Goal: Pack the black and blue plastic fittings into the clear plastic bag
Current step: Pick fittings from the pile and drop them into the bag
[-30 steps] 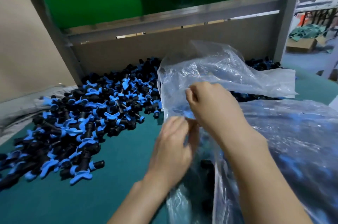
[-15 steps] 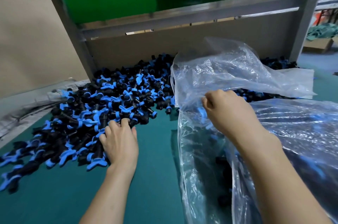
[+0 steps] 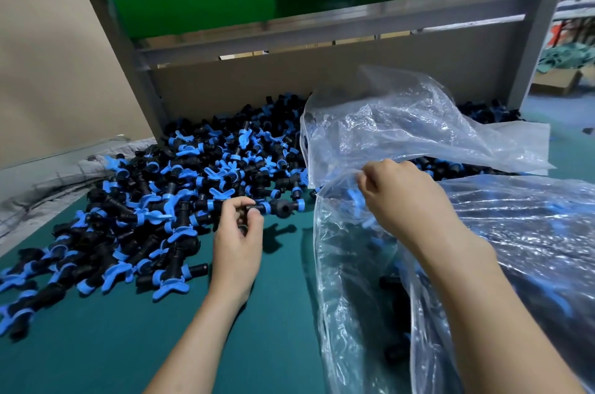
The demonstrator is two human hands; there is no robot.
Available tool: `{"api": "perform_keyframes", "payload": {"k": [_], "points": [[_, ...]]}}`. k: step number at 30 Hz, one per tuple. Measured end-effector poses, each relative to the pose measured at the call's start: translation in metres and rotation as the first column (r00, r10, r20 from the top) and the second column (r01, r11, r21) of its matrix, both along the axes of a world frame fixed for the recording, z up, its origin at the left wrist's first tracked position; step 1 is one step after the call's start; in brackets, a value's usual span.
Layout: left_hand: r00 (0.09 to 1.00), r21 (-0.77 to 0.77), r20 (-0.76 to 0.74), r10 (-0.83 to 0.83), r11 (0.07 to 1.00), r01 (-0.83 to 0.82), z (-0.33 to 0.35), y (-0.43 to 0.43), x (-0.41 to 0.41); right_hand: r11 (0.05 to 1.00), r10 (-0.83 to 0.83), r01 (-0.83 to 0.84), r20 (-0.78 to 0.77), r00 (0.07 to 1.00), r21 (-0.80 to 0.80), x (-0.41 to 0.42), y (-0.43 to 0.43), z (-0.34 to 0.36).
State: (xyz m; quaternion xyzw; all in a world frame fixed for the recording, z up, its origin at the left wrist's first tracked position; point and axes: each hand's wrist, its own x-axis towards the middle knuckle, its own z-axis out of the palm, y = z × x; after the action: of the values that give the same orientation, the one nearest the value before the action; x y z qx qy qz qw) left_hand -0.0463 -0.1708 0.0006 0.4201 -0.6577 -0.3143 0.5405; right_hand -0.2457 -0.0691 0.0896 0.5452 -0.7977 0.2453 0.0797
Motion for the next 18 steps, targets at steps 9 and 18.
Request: {"api": "perform_keyframes", "payload": {"k": [9,18], "points": [[0.950,0.228,-0.311,-0.027,0.968,0.103,-0.001,-0.010,-0.003,1.000,-0.007,0.007,0.011,1.000,0.011,0.001,0.001,0.001],[0.867,0.349,-0.489,0.099,0.933,0.090,-0.004,-0.020,0.000,1.000,0.000,0.000,0.011,1.000,0.018,0.001,0.001,0.001]]}}
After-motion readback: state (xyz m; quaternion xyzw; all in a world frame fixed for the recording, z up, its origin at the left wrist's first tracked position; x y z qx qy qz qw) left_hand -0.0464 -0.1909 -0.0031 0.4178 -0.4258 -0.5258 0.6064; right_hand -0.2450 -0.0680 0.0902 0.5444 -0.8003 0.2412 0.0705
